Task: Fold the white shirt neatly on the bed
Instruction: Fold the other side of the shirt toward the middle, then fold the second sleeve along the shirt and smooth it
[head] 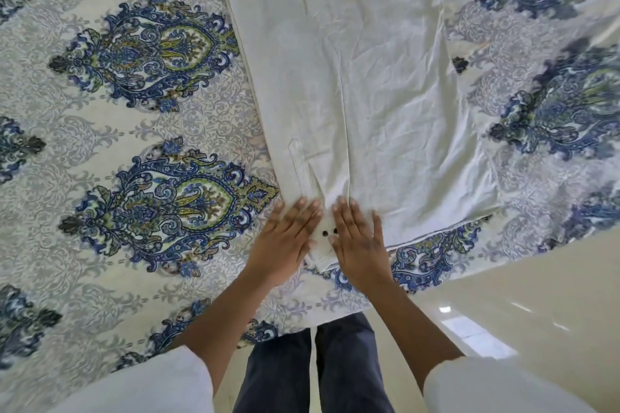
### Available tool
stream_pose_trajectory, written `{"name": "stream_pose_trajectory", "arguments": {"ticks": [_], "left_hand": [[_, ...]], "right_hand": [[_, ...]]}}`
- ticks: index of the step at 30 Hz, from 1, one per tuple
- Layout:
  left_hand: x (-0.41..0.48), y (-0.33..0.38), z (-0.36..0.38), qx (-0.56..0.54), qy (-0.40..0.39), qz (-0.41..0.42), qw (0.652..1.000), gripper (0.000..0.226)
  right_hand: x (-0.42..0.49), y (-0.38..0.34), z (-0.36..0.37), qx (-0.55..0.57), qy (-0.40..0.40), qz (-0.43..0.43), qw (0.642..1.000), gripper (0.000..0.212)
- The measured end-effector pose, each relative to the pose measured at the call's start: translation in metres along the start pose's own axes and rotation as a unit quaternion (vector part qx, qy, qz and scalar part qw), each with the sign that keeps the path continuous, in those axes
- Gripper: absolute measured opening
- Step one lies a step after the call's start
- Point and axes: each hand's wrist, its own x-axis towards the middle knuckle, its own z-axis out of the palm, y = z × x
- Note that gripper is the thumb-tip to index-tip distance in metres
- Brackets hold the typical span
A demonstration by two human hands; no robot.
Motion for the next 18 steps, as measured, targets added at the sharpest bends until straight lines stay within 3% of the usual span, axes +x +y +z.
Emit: {"name": "stream_pose_trajectory", "arguments": {"ticks": [5,8,13,18], "left_hand": [[-0.014,-0.003,-0.010,0.015,0.024,-0.019,0.999,0.056],[-0.001,0.008,-0.030,-0.028,0.099,-0.026,0.994,0.043],[0.032,0.019,-0.057,-0.092,0.150,-0.050,0.983,0.028],[0.065,0.043,-0.078,-0.150,0.160,-0.089,0.972,0.039]], "right_hand": [[-0.011,0.020,-0.006,0.036,-0.003,-0.039,0.999,0.048],[0.001,0.025,-0.036,0.172,0.022,-0.004,0.985,0.042],[0.019,0.048,-0.066,0.362,-0.075,0.146,0.918,0.032],[0.035,0.083,-0.085,0.484,-0.061,0.219,0.845,0.029]]}}
